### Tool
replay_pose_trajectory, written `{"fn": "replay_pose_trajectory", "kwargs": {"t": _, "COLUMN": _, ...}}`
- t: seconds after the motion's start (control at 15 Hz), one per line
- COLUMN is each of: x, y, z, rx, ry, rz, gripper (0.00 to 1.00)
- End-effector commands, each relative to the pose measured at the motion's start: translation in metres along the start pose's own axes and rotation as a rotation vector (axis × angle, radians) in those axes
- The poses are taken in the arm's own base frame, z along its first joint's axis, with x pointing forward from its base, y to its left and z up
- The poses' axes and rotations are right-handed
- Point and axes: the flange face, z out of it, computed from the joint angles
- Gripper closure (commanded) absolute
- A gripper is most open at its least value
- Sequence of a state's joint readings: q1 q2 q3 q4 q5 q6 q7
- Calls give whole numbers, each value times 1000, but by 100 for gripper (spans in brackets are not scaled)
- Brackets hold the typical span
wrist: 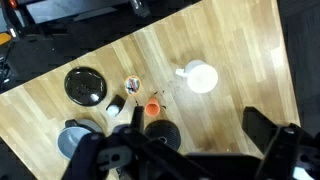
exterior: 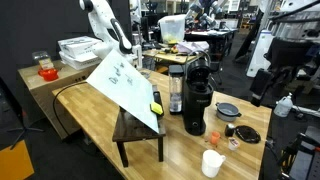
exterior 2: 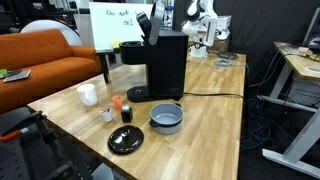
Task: Pick the small tin on the table, put it in the coffee maker then close it
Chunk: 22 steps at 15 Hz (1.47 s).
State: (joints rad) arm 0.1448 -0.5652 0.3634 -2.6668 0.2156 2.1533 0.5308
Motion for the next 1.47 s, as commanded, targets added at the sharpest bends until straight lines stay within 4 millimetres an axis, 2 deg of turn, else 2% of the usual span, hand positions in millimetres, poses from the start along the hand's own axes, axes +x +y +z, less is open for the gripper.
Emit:
{"fn": "replay_pose_trajectory", "kwargs": {"t": 0.0, "x": 0, "y": 0, "z": 0, "rx": 0, "ry": -1, "rz": 0, "gripper": 0}}
{"fn": "replay_pose_trajectory", "kwargs": {"t": 0.27, "x": 4, "y": 4, "z": 23, "rx": 25, "ry": -17, "rz": 56, "gripper": 0}}
{"fn": "replay_pose_trajectory", "kwargs": {"t": 0.67, "x": 21, "y": 38, "z": 90, "rx": 33, "ry": -147, "rz": 191, "gripper": 0}}
{"fn": "replay_pose_trajectory", "kwargs": {"t": 0.73, "x": 12, "y": 34, "z": 78, "rx": -6, "ry": -115, "rz": 143, "gripper": 0}}
{"fn": "replay_pose_trajectory", "kwargs": {"t": 0.93, "x": 20, "y": 40, "z": 93, "rx": 8, "ry": -151, "rz": 183, "gripper": 0}}
{"fn": "replay_pose_trajectory", "kwargs": {"t": 1.4, "x": 22, "y": 38, "z": 89, "rx": 22, "ry": -102, "rz": 198, "gripper": 0}}
